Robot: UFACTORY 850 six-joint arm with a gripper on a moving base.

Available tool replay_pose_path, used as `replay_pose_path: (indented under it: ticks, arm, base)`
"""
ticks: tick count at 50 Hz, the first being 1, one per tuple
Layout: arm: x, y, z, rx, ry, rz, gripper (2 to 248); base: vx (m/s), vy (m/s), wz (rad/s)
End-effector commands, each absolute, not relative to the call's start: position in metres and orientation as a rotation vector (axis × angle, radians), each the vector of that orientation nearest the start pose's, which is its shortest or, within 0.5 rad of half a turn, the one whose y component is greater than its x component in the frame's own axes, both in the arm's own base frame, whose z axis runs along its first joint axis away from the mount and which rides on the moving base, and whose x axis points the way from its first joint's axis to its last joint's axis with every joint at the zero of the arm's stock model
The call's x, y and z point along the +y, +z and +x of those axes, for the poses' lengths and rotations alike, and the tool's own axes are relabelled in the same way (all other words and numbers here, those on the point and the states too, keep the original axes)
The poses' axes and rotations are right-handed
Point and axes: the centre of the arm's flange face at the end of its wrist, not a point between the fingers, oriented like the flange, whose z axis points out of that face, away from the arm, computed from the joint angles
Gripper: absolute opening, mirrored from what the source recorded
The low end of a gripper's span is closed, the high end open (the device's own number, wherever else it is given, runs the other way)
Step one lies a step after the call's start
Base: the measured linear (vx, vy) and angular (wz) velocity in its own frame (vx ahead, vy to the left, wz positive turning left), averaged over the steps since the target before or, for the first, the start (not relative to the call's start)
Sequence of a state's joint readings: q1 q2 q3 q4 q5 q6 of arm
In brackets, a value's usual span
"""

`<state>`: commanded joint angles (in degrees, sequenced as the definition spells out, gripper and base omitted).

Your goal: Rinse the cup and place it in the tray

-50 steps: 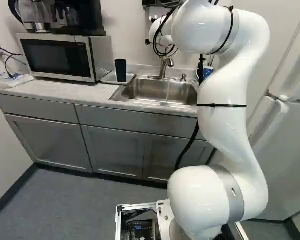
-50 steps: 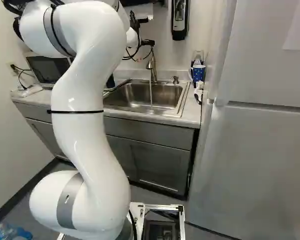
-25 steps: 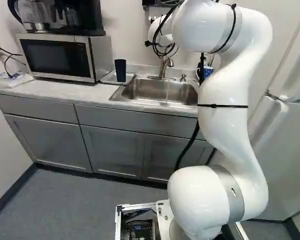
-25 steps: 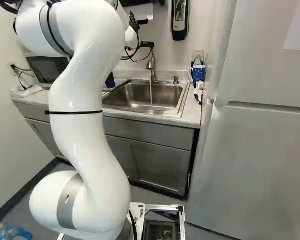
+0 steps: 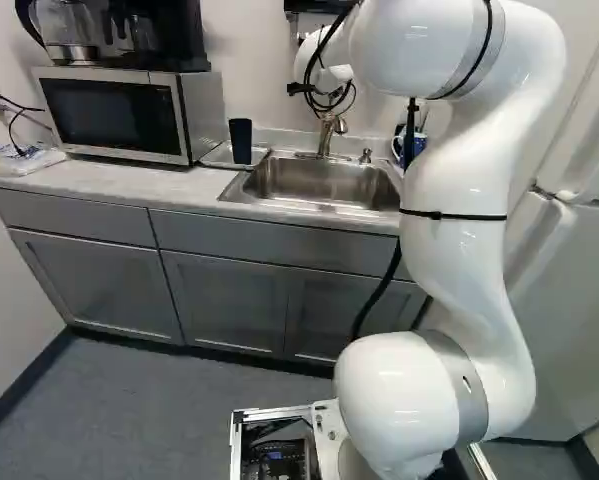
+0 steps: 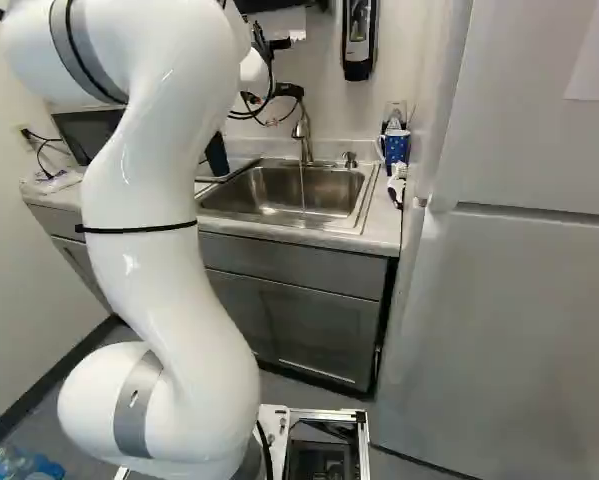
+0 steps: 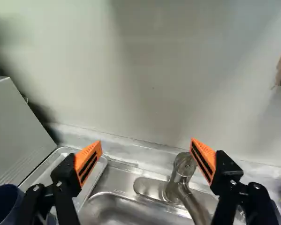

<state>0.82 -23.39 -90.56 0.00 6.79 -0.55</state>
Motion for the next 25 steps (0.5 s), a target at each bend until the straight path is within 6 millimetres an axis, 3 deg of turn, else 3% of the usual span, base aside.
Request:
replay_pose_path:
  ticks: [25]
  arm:
    - [0.010, 0.672, 0.660, -0.031, -1.842, -2.541, 247]
  base:
    - [0.000, 0.000, 0.000]
